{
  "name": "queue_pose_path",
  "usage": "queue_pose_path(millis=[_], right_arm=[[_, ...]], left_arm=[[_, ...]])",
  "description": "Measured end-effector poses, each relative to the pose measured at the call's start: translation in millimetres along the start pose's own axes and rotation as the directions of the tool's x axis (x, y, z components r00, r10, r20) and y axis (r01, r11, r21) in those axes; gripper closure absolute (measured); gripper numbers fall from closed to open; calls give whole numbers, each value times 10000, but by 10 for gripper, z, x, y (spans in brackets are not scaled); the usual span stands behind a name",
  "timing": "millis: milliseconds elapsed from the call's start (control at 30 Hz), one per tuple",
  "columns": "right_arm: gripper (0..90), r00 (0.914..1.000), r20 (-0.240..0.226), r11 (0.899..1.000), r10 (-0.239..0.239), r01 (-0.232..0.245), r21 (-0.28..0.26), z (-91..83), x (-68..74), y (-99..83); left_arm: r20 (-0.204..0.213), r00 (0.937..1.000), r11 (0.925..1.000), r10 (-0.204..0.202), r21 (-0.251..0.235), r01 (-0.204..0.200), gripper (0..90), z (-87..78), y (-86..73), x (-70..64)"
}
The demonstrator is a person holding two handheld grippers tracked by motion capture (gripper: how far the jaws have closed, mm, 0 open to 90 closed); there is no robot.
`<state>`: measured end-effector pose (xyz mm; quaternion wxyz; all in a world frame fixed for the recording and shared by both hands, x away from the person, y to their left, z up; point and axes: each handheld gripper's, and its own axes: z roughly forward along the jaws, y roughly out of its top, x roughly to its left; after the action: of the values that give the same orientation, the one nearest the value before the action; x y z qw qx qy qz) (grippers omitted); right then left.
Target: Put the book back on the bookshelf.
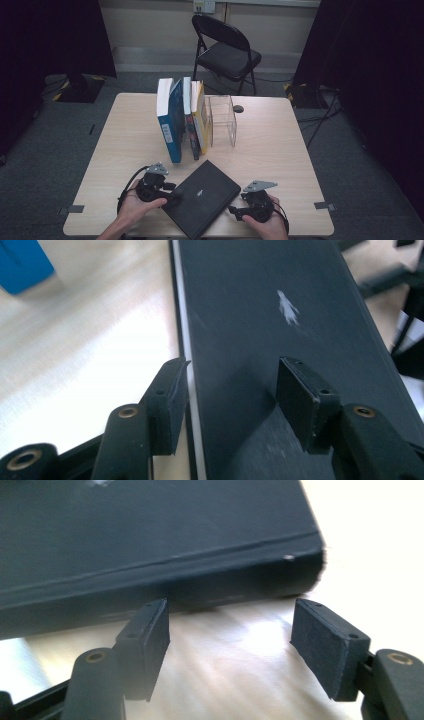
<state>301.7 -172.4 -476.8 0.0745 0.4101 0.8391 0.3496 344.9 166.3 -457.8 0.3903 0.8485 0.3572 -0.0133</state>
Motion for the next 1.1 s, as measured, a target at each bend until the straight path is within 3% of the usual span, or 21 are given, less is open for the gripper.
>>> queue_pose_path(millis=[100,167,267,333,467,633,700,733,800,867,900,1100], right_arm=[[343,9999,-44,9999,-164,164,25,-11,70,-18],[441,9996,-79,9996,-267,267,46,3,105,-34],[495,9991,-218,9993,-357,358,56,6,106,-17],[541,9982,-477,9994,-351,354,56,5,89,-15],[544,9982,-464,9992,-384,388,88,6,83,-3],[553,9996,-197,9996,-221,224,167,-3,26,25],[554,9996,-54,9995,-271,272,172,-2,13,42],[560,9997,-5,9995,-255,255,158,-2,5,46],[560,9997,37,9996,-242,241,146,-6,-13,61],[559,9997,45,9996,-247,246,153,-5,-18,67],[560,9998,12,9997,-211,211,124,-3,-24,65],[567,9996,227,9998,-160,157,113,-4,-55,95]], left_arm=[[-98,9999,9995,-95,-288,92,484,29,69,21],[9,10000,9993,-58,-370,58,535,51,95,21],[-204,9991,9992,385,56,-384,542,96,97,-19],[-91,9999,10000,67,35,-66,560,80,85,4],[-96,9999,9999,77,147,-76,575,32,35,-32],[495,9988,9990,44,452,-67,573,-37,-77,-93],[511,9987,9989,30,475,-55,568,-45,-89,-110],[614,9981,9992,-103,403,78,552,-41,-83,-109],[140,9995,9995,-292,143,289,492,-25,-46,-103],[102,9985,9986,-531,-82,532,486,13,30,-57],[274,9979,9982,-588,-98,591,486,31,66,-35],[360,9986,9991,-380,219,373,529,143,104,-22]])
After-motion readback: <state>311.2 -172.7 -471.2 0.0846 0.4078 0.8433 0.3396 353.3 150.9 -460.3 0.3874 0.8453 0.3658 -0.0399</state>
